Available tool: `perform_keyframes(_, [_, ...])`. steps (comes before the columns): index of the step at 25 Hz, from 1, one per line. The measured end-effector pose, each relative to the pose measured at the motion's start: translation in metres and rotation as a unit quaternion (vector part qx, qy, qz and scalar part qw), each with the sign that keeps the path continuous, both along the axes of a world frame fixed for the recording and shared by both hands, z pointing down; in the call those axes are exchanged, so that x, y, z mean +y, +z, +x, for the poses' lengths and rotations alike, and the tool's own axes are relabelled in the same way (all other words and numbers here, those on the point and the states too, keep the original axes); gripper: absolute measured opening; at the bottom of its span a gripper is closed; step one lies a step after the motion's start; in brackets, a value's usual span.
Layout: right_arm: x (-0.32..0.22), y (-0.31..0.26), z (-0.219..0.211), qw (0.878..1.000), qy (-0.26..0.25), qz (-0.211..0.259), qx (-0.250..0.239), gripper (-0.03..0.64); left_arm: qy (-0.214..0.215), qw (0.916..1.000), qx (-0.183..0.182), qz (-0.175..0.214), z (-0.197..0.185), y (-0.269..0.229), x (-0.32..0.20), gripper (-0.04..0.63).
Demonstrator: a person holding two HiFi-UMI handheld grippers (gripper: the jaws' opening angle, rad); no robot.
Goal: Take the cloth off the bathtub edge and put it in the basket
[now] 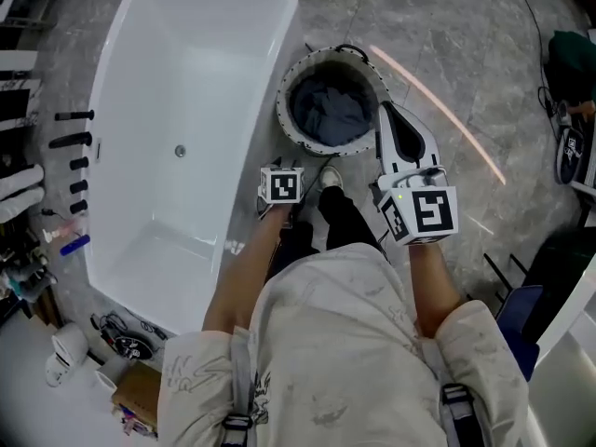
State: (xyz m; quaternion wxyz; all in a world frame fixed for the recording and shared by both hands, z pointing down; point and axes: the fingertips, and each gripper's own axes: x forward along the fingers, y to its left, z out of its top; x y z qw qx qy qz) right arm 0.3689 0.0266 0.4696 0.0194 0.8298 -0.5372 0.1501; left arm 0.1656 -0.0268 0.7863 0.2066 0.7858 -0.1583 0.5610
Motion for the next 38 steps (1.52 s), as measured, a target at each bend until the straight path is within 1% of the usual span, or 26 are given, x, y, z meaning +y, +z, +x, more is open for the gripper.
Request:
perform_keyframes(5, [-0.037, -0.011, -0.059, 0.998, -0.055, 0.002, 0.005, -0.012, -0.07, 0.9975, -0.002, -0.005, -0.074, -0.026, -0.029, 0.166])
perform_keyframes(9, [-0.066, -0.02, -0.108, 0.994, -0.107, 0.0, 0.01, -0.012, -0.133, 0.991, 0.018, -0.005, -0.122, -0.048, -0.048, 0.167])
perform_keyframes(12, [-0.091, -0.026, -0.147, 0.988, -0.151, 0.002, 0.018, -0.012, -0.193, 0.9803, 0.043, -0.007, -0.158, -0.065, -0.06, 0.167])
perform_keyframes(15, [-0.111, -0.029, -0.186, 0.981, -0.191, 0.003, 0.022, -0.012, -0.248, 0.9665, 0.065, -0.007, -0.195, -0.082, -0.068, 0.166])
perform_keyframes(17, [-0.123, -0.031, -0.213, 0.976, -0.217, 0.002, 0.026, -0.012, -0.28, 0.9561, 0.086, 0.006, -0.218, -0.094, -0.076, 0.166])
perform_keyframes(19, [-0.134, -0.035, -0.241, 0.969, -0.246, 0.004, 0.035, -0.011, -0.313, 0.9435, 0.107, 0.027, -0.243, -0.108, -0.087, 0.166])
perform_keyframes(20, [-0.14, -0.036, -0.255, 0.964, -0.262, 0.006, 0.039, -0.012, -0.331, 0.9353, 0.118, 0.038, -0.256, -0.116, -0.092, 0.164])
perform_keyframes(24, [-0.155, -0.041, -0.305, 0.946, -0.32, 0.01, 0.048, -0.012, -0.403, 0.8966, 0.16, 0.092, -0.307, -0.151, -0.109, 0.161])
perform_keyframes(27, [-0.162, -0.043, -0.341, 0.933, -0.356, 0.012, 0.049, -0.011, -0.439, 0.8678, 0.181, 0.146, -0.344, -0.185, -0.116, 0.16])
perform_keyframes(28, [-0.166, -0.044, -0.353, 0.929, -0.368, 0.014, 0.049, -0.011, -0.444, 0.8607, 0.183, 0.168, -0.357, -0.197, -0.117, 0.16])
perform_keyframes(29, [-0.169, -0.046, -0.366, 0.924, -0.379, 0.017, 0.048, -0.011, -0.445, 0.8554, 0.181, 0.194, -0.37, -0.21, -0.118, 0.16])
perform_keyframes(31, [-0.178, -0.05, -0.39, 0.915, -0.401, 0.025, 0.048, -0.011, -0.437, 0.8471, 0.168, 0.251, -0.394, -0.236, -0.12, 0.16])
perform_keyframes(33, [-0.186, -0.057, -0.413, 0.906, -0.42, 0.036, 0.045, -0.011, -0.426, 0.8368, 0.15, 0.31, -0.417, -0.263, -0.12, 0.158])
perform_keyframes(35, [-0.192, -0.066, -0.434, 0.897, -0.437, 0.049, 0.044, -0.011, -0.417, 0.823, 0.142, 0.358, -0.434, -0.29, -0.118, 0.156])
perform_keyframes(38, [-0.199, -0.084, -0.463, 0.881, -0.465, 0.069, 0.05, -0.011, -0.414, 0.7966, 0.137, 0.419, -0.455, -0.331, -0.114, 0.155])
